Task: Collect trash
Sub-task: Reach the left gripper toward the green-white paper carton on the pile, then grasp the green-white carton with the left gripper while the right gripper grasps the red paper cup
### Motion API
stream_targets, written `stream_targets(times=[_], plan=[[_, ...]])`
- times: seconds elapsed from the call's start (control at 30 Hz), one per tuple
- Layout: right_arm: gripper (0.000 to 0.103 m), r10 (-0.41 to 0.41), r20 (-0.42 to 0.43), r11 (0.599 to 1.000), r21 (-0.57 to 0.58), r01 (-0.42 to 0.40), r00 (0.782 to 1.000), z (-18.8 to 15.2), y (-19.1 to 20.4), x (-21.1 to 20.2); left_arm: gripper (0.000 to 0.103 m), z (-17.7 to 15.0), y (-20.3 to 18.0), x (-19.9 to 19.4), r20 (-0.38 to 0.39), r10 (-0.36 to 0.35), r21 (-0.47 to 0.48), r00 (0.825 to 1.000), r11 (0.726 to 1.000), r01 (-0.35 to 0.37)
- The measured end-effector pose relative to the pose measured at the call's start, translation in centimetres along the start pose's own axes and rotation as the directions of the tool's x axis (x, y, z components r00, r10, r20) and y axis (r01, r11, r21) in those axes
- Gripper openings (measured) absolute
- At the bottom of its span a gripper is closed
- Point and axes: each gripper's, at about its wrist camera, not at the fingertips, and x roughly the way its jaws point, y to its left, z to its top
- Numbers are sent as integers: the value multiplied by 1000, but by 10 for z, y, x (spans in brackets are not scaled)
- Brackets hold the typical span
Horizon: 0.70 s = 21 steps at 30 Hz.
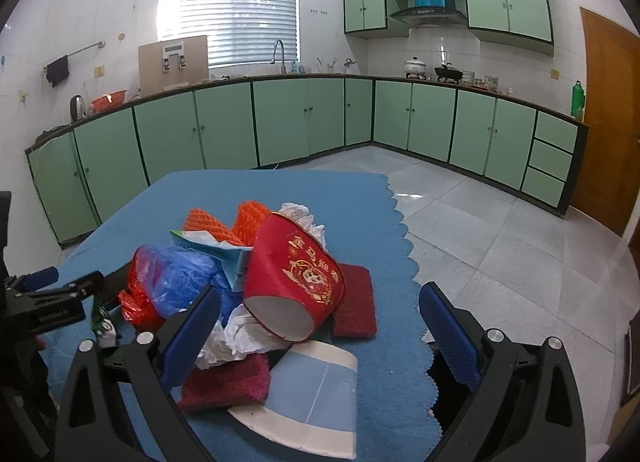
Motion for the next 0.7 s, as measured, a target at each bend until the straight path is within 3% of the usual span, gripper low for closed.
stream_targets(times=[0.23, 0.37, 0.57, 0.7], plan=[[97, 6, -1, 1000, -12, -6, 1000, 4, 4, -1, 51, -5, -7, 4, 1, -153, -9, 988, 988, 153], [97, 4, -3, 1000, -12, -4, 1000, 5, 2, -3, 40, -8, -19, 7, -4, -188, -7, 982, 982, 188], [97, 7, 2, 1000, -1, -7, 1000, 5, 0, -3, 29, -8, -16, 3, -7, -123, -13, 992, 992, 123], [97, 21, -7, 1000, -1, -21, 1000, 2, 2, -1, 25, -10, -20, 3, -12, -116, 4, 993, 993, 117]])
